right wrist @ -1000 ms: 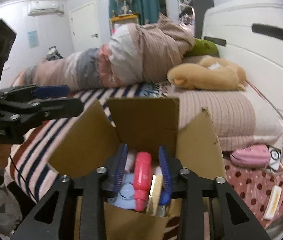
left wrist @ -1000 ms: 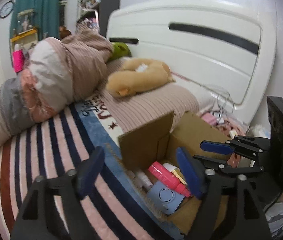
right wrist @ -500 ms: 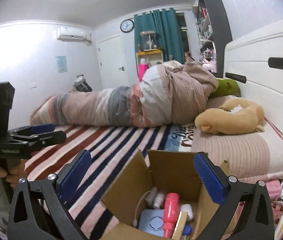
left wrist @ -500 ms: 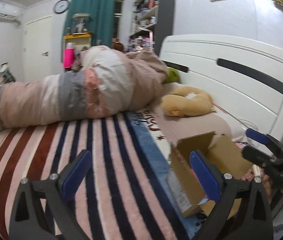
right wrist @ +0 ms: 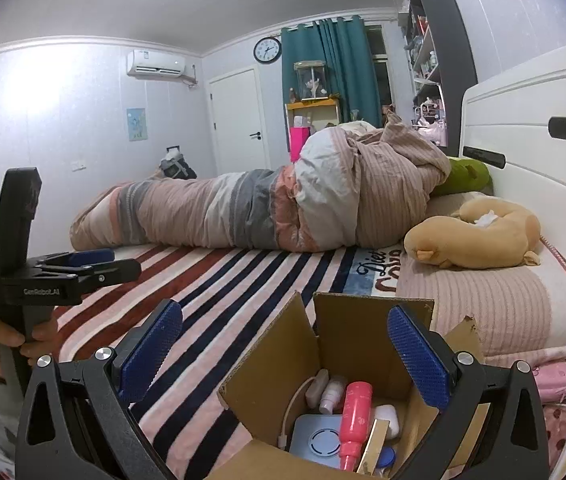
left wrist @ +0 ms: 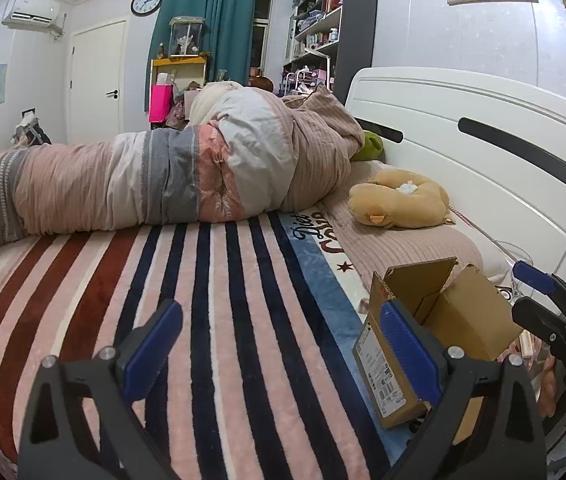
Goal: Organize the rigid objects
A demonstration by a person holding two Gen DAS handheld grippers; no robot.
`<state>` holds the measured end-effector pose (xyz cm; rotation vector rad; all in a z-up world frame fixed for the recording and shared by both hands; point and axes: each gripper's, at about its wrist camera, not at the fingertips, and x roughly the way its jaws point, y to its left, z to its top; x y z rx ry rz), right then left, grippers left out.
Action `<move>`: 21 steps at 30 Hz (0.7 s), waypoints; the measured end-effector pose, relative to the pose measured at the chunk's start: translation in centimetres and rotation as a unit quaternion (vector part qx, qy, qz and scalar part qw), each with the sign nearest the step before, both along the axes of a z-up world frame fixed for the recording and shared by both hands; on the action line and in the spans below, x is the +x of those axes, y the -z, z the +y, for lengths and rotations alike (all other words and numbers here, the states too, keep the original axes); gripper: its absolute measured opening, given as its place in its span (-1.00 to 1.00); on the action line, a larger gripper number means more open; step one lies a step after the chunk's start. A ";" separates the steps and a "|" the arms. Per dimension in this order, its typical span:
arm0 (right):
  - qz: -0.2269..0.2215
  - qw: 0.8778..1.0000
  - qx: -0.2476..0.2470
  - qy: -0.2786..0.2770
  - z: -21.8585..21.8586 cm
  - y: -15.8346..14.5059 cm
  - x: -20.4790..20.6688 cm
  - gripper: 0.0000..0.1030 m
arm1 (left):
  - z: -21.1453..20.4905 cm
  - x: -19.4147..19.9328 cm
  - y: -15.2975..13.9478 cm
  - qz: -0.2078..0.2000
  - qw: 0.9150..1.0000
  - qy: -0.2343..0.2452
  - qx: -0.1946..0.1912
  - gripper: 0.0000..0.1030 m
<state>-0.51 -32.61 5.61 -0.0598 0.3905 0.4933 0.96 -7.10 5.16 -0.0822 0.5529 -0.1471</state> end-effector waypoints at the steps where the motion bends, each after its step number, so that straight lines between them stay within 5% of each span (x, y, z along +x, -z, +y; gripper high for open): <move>1: 0.000 1.000 0.001 0.000 0.0 0.0 0.0 1.00 | 0.0 0.0 0.0 0.000 1.000 -0.001 0.001 0.90; 21: 0.001 1.000 0.000 -0.001 -0.2 0.1 0.1 1.00 | -0.3 -0.1 0.1 0.000 1.000 -0.006 0.013 0.98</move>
